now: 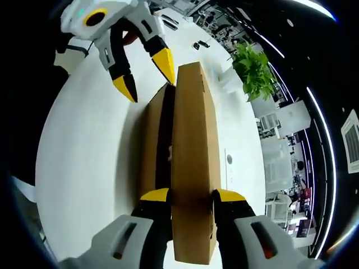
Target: Operate the shoe box by opening the lid, removing the specified soft item, and placing it in the target area until the item is outside and the box remains undamaged.
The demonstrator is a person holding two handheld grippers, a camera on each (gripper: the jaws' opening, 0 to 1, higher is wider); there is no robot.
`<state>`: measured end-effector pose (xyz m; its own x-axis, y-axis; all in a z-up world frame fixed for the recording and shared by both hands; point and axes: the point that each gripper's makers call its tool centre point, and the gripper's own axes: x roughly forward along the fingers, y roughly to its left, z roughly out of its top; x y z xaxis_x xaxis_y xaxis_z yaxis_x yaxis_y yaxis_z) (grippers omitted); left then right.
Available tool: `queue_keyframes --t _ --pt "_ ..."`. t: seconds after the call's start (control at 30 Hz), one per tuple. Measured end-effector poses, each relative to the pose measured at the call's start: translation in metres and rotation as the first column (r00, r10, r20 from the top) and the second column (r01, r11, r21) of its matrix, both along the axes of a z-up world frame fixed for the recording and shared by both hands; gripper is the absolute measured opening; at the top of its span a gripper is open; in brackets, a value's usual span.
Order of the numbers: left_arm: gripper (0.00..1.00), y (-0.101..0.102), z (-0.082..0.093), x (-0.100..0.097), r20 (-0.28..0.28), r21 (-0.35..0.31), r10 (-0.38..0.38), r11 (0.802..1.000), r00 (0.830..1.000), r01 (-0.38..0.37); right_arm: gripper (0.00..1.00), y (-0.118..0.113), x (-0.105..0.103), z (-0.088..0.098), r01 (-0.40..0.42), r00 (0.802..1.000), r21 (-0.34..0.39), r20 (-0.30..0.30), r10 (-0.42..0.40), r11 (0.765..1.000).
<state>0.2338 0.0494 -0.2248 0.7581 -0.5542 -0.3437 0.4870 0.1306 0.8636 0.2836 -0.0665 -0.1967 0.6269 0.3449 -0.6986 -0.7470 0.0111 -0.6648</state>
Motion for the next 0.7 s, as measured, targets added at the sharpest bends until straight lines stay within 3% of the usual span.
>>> queue_keyframes --t 0.1,0.33,0.7 --pt "0.38 0.000 -0.009 0.000 -0.062 -0.027 -0.012 1.000 0.998 0.010 0.29 0.000 0.000 0.000 -0.002 1.000 -0.005 -0.002 0.002 1.000" --pt "0.39 0.006 -0.013 0.006 -0.075 -0.025 0.000 1.000 0.997 -0.002 0.29 0.000 0.000 0.001 -0.002 1.000 -0.008 -0.005 0.002 1.000" --pt "0.39 0.009 -0.024 0.018 -0.208 -0.124 -0.052 0.992 0.977 0.027 0.29 0.000 0.005 0.011 -0.005 0.999 0.002 -0.031 0.005 1.000"
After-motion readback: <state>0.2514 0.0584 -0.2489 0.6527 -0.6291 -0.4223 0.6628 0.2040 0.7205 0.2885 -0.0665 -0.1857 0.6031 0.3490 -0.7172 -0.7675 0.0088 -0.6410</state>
